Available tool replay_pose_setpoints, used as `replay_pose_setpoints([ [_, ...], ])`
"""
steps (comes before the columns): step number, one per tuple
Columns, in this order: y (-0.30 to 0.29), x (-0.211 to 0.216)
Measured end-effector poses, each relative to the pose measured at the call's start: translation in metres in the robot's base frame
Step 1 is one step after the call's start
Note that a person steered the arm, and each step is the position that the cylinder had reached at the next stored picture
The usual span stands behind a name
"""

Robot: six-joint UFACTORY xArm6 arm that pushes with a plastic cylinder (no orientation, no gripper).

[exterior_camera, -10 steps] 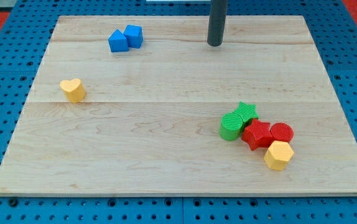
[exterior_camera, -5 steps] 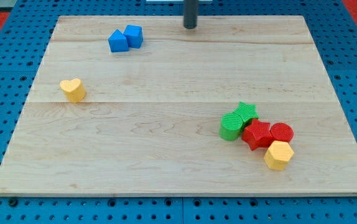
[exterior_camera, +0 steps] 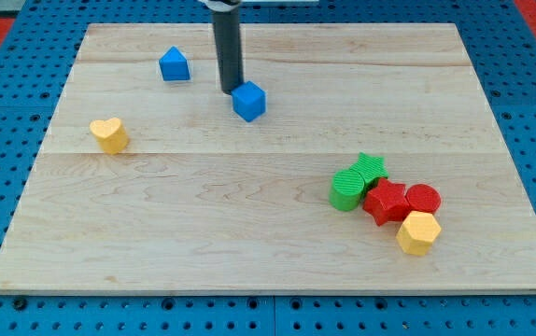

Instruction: Push the blue cube in between the green blocks

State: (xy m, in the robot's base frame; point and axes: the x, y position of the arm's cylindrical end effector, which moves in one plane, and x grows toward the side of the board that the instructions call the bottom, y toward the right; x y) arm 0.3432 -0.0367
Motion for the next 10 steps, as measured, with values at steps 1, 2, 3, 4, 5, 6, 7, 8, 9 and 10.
replay_pose_setpoints([
  [1, 0.027, 0.031],
  [2, 0.04, 0.065],
  [3, 0.063, 0.094],
  [4, 0.066, 0.115],
  [5, 0.098, 0.118],
  [6, 0.112, 0.118],
  [7, 0.111, 0.108],
  [8, 0.114, 0.109],
  [9, 0.118, 0.122],
  [10, 0.081, 0.087],
])
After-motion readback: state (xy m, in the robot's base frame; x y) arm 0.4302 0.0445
